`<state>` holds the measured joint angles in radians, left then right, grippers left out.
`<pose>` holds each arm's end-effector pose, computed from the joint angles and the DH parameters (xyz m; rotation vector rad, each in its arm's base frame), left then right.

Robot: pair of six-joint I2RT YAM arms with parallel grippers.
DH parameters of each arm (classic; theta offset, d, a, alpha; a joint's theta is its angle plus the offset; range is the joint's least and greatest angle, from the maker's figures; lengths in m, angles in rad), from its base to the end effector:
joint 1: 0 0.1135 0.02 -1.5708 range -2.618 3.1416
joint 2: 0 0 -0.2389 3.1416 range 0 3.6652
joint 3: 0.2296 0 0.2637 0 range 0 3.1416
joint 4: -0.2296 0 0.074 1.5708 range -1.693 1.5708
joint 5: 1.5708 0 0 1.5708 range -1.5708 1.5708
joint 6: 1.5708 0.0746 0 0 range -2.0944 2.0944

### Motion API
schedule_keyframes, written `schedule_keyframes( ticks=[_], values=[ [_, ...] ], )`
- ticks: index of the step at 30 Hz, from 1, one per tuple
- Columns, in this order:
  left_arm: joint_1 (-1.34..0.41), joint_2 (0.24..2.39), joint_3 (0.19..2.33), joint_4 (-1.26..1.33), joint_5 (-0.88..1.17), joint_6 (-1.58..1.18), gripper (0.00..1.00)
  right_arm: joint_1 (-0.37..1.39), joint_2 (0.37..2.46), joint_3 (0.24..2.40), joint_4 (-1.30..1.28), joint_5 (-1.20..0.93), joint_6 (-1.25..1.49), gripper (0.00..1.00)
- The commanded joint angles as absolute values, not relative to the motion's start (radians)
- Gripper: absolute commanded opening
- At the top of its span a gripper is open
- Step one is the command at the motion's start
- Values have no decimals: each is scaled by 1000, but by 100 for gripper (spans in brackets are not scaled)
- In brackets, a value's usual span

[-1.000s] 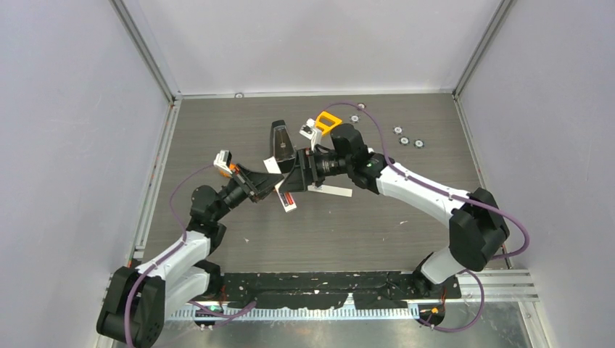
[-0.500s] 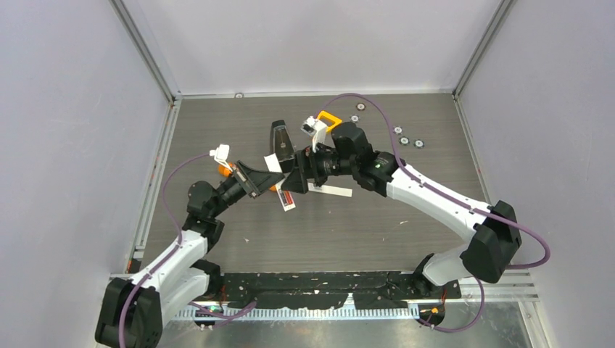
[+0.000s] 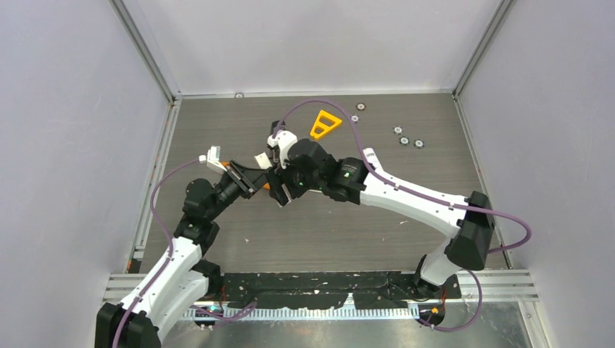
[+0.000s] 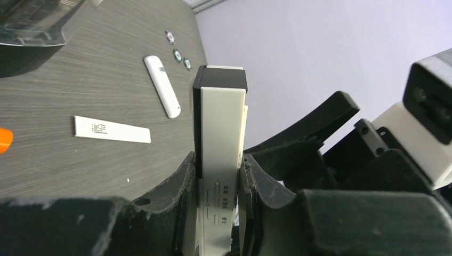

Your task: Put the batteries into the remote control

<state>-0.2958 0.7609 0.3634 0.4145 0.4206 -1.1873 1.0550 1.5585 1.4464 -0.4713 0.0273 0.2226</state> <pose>0.2294 -0.1017 0.2366 -0.4051 1.7151 -1.4542 0.2005 0.3495 0.3015 -0.8907 2.0558 0.6943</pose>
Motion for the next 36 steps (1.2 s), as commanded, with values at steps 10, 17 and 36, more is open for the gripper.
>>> schedule_keyframes(
  ticks=[10,17,36],
  values=[
    [-291,745,418,320,386,-1163,12,1088,1644,1537,-526,146,203,31],
    [-291,729,409,296,369,-1141,70,1088,1644,1525,-525,152,198,17],
    [-213,544,491,-423,-103,-828,100,1046,1619,1112,-491,-78,-280,17]
  ],
)
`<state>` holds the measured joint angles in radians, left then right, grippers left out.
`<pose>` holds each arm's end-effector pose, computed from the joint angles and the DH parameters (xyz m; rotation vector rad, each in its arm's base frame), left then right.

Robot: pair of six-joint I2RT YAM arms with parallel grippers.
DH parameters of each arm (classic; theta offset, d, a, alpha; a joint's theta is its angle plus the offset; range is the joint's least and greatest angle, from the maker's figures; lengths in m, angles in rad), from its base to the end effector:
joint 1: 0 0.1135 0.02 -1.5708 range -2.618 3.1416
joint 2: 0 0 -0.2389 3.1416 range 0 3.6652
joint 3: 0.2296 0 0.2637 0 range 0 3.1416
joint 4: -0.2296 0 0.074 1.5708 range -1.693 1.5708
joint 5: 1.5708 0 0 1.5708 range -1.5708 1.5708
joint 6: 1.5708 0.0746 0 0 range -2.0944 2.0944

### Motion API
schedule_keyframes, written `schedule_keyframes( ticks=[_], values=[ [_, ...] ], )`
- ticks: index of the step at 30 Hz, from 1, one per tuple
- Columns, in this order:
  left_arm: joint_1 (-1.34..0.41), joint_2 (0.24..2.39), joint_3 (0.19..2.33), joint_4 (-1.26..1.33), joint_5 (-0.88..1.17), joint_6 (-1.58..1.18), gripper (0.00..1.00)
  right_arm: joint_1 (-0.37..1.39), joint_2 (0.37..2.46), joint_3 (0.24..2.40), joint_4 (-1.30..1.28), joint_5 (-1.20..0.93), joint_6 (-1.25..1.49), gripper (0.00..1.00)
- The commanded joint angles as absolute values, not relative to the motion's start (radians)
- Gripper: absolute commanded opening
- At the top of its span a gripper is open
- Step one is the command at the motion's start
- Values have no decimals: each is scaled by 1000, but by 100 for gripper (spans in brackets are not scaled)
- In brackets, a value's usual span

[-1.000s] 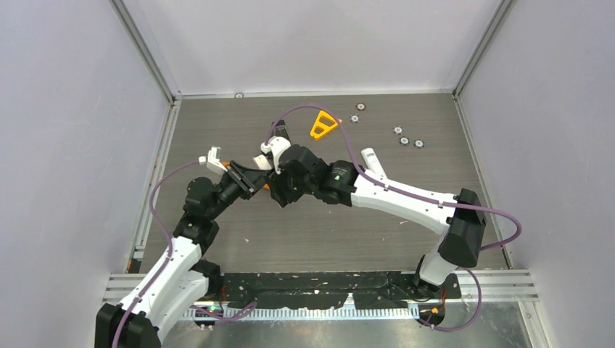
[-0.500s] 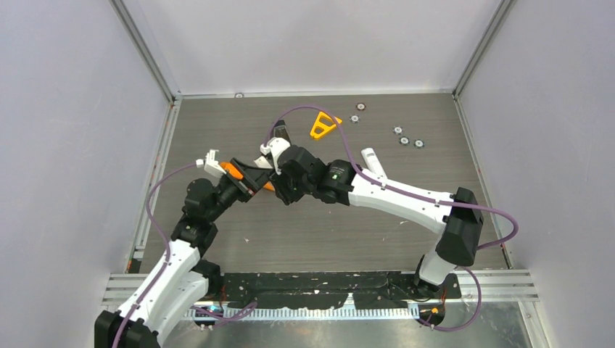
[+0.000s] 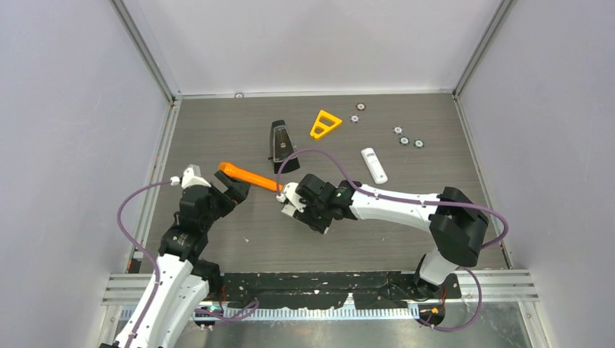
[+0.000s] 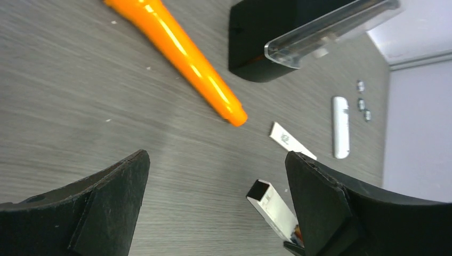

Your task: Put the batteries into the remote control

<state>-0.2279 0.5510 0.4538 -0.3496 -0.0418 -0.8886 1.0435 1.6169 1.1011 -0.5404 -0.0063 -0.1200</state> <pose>0.2070 -0.0448 0.2092 -0.7010 1.9599 -0.6574 0.1793 0.3088 0.1483 -1.4665 2.2259 0.3200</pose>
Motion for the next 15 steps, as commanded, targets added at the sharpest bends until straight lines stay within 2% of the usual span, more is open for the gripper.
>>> schedule_keyframes(
  ticks=[1,7,15],
  values=[
    [-213,545,493,-422,-100,-827,100,1046,1623,1111,-494,-79,-295,17],
    [-211,554,492,-401,-79,-822,100,1047,1675,1132,-535,-114,-422,23],
    [-200,577,494,-375,-53,-819,100,1046,1745,1164,-592,-117,-494,25]
  ],
)
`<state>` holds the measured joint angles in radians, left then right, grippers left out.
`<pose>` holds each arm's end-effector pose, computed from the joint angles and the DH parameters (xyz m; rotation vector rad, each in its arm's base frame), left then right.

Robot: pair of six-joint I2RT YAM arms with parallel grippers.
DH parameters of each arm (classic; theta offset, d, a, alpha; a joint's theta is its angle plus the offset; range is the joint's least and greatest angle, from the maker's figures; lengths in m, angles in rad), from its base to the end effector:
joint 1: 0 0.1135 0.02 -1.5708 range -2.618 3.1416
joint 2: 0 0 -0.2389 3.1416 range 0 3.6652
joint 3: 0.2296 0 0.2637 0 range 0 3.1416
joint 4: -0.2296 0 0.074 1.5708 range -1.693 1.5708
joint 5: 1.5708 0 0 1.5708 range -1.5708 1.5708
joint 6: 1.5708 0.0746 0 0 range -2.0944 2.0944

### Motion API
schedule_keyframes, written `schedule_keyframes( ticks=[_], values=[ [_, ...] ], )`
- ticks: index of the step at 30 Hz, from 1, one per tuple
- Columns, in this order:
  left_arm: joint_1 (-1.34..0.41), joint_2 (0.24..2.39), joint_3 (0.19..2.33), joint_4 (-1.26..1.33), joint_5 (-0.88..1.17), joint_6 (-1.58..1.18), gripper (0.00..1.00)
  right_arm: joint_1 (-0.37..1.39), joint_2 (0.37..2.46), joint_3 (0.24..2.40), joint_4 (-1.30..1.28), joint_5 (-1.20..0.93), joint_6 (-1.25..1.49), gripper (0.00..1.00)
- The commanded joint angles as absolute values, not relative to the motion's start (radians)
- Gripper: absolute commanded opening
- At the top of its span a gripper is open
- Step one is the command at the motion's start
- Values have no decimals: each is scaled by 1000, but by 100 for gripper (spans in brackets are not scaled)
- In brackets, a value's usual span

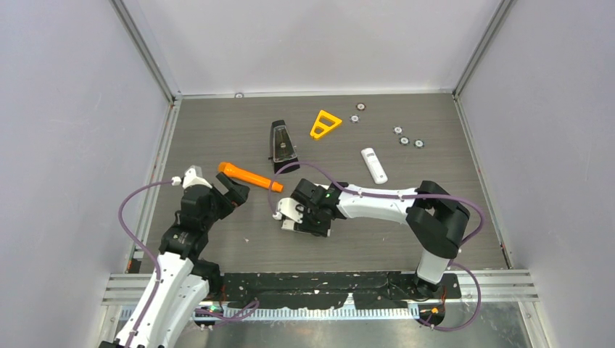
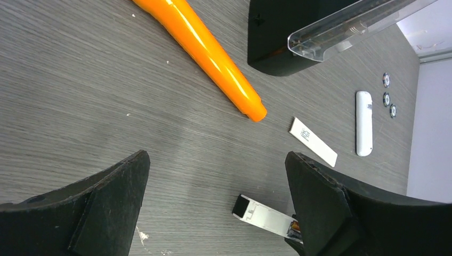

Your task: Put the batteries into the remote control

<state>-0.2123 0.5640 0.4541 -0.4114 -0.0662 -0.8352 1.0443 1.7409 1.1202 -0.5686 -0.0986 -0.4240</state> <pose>0.2050 -0.0391 0.1988 -0.6950 2.0251 -0.5584 0.1743 0.3144 0.1108 -1.8911 2.0558 0.2958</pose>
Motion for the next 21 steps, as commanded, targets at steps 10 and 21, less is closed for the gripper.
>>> schedule_keyframes(
  ticks=[10,21],
  values=[
    [-189,609,495,-352,-26,-818,100,1047,1768,1185,-623,-129,-472,57],
    [-183,619,485,-302,69,-797,100,962,1621,1214,-590,-192,-400,67]
  ],
)
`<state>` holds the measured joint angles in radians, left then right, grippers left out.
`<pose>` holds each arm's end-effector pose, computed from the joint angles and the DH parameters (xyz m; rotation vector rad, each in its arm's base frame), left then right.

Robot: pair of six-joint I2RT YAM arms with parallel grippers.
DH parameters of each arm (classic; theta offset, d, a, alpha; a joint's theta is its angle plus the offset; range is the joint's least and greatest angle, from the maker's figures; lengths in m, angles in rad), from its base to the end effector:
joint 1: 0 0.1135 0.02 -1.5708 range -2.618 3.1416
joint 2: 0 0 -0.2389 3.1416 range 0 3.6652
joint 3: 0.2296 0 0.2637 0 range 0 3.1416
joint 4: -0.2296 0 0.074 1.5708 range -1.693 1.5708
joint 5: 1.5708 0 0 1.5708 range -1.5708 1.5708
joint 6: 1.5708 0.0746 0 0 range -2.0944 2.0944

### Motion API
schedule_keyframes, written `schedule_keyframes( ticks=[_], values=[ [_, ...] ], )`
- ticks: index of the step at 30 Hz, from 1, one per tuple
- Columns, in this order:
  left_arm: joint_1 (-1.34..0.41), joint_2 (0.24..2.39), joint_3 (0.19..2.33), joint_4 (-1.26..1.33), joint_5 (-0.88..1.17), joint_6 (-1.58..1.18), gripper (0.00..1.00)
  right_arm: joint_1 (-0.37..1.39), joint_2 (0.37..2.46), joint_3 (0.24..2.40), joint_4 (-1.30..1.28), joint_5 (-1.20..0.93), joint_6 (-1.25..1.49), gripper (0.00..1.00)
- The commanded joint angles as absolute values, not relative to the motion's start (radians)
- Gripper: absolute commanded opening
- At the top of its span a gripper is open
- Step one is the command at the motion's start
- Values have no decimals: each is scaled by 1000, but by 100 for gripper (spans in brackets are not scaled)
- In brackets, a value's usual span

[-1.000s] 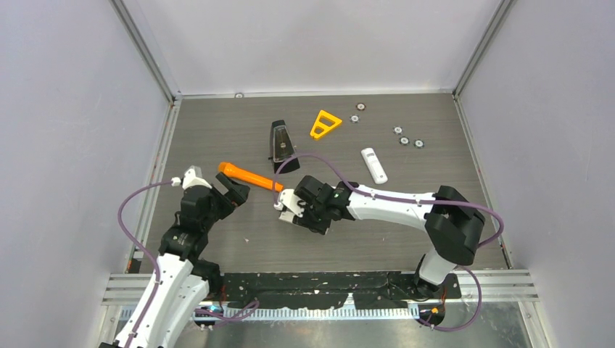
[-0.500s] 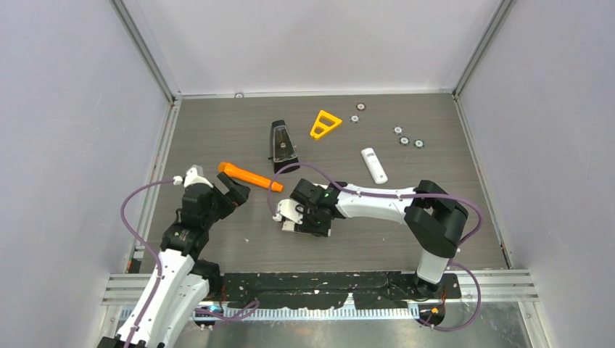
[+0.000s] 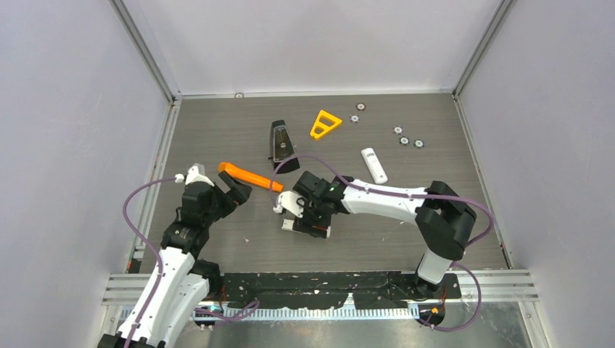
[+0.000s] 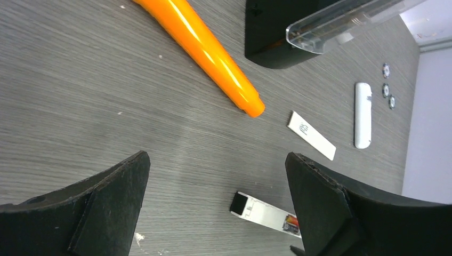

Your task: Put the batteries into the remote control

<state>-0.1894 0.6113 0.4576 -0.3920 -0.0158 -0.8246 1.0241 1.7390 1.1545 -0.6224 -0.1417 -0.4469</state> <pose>0.2107 -0.0392 0.1935 -0.6876 2.0607 -0.5785 0.1781 0.3129 0.1192 -1.9149 2.0615 0.3387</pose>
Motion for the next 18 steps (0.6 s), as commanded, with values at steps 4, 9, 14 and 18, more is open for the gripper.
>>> schedule_keyframes(
  ticks=[4,9,14,18],
  values=[
    [-181,664,475,-216,214,-785,98,868,1585,1214,-529,-174,-370,67],
    [-181,735,493,-178,321,-767,96,770,1660,1224,-476,-121,-402,67],
    [-182,783,499,-152,361,-768,95,702,1809,1340,-516,-139,-503,66],
    [-181,816,511,-143,376,-763,95,687,1887,1429,-550,-159,-557,66]
  ],
)
